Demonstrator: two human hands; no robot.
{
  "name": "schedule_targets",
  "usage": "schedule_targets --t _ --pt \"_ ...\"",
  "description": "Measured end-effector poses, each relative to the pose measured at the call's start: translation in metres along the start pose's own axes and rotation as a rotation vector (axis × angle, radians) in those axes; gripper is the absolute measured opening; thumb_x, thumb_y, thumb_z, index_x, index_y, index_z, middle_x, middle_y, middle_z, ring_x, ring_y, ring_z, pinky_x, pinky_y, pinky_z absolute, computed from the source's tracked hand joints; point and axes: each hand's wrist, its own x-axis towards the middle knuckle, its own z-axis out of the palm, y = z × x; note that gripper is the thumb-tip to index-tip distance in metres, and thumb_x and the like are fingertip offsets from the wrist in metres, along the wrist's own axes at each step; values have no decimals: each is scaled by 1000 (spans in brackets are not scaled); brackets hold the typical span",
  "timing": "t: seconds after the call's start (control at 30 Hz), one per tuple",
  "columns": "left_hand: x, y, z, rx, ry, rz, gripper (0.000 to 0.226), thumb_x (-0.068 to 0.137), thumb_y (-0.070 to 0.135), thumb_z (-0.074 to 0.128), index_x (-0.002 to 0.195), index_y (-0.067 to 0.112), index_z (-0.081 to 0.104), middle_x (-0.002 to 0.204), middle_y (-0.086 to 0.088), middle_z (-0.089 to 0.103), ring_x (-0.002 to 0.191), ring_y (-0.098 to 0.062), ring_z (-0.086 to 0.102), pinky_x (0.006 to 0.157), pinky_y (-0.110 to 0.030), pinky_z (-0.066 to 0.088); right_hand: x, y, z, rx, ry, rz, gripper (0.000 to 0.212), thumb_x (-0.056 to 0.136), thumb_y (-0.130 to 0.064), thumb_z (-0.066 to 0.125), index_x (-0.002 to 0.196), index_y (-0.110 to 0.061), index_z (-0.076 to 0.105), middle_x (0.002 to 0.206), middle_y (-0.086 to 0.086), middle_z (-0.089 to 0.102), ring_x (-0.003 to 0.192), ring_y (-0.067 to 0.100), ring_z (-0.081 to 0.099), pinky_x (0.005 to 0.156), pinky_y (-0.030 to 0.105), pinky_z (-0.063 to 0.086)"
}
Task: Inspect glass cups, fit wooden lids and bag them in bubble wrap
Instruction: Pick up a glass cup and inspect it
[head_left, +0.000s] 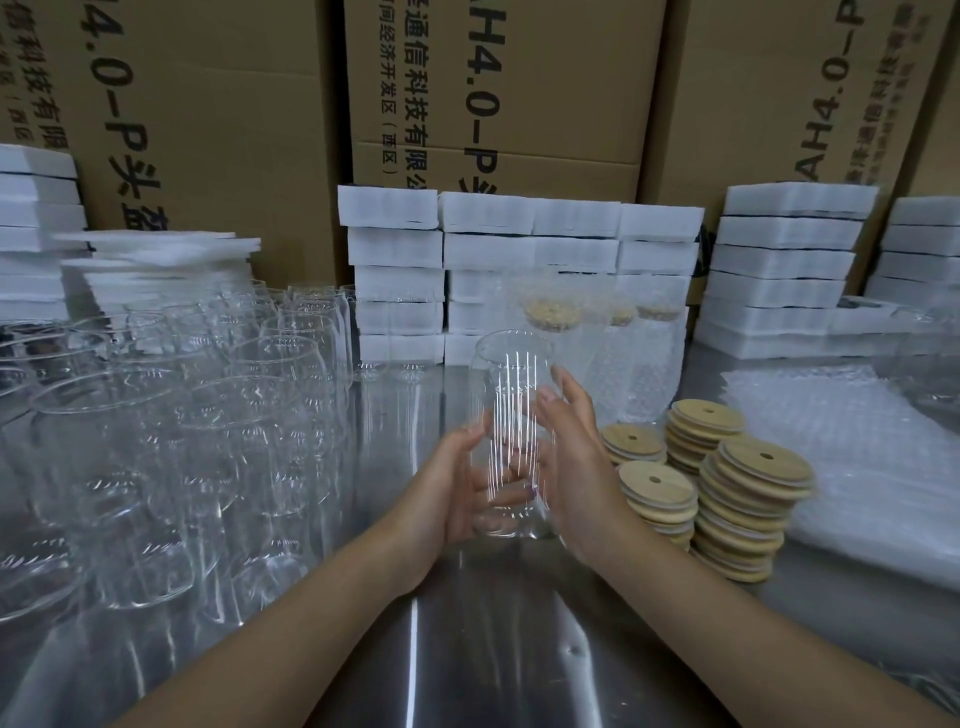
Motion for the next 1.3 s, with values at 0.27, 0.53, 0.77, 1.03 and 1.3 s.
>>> schedule_targets --t 0.27,0.53,0.77,1.03,1.3 --pt "-3 -7 -2 135 56 31 103 59 71 72 144 25 38 79 7 68 85 -9 67 80 -42 57 2 4 1 -11 -26 18 67 69 -49 67 130 -47 37 114 -11 62 94 13 71 77 36 59" --pt "-7 -7 3 292 255 290 79 64 63 73 132 41 39 110 -2 60 85 5 65 64 -18 57 -7 6 5 -259 95 -200 75 77 -68 54 139 -52 14 129 -12 42 105 -9 57 71 7 48" --pt "-5 -9 -5 351 242 299 74 61 58 73 126 38 43 105 -4 69 93 -15 71 68 -26 59 -6 1 3 -258 45 -216 80 79 -62 58 144 -42 17 121 -19 44 89 -21 57 61 3 46" --pt "2 -7 -9 134 124 189 59 66 58 63 117 30 61 90 -7 72 75 -25 71 73 -42 54 -1 -3 0 -56 32 -87 86 74 -40 74 144 -35 24 129 2 51 89 4 69 75 20 54" --pt "1 -2 -11 63 34 61 53 73 58 50 123 43 55 109 -18 72 101 -43 68 89 -59 53 -1 -5 -2 33 38 40 76 61 -41 78 125 -48 37 131 5 55 116 28 60 105 53 41"
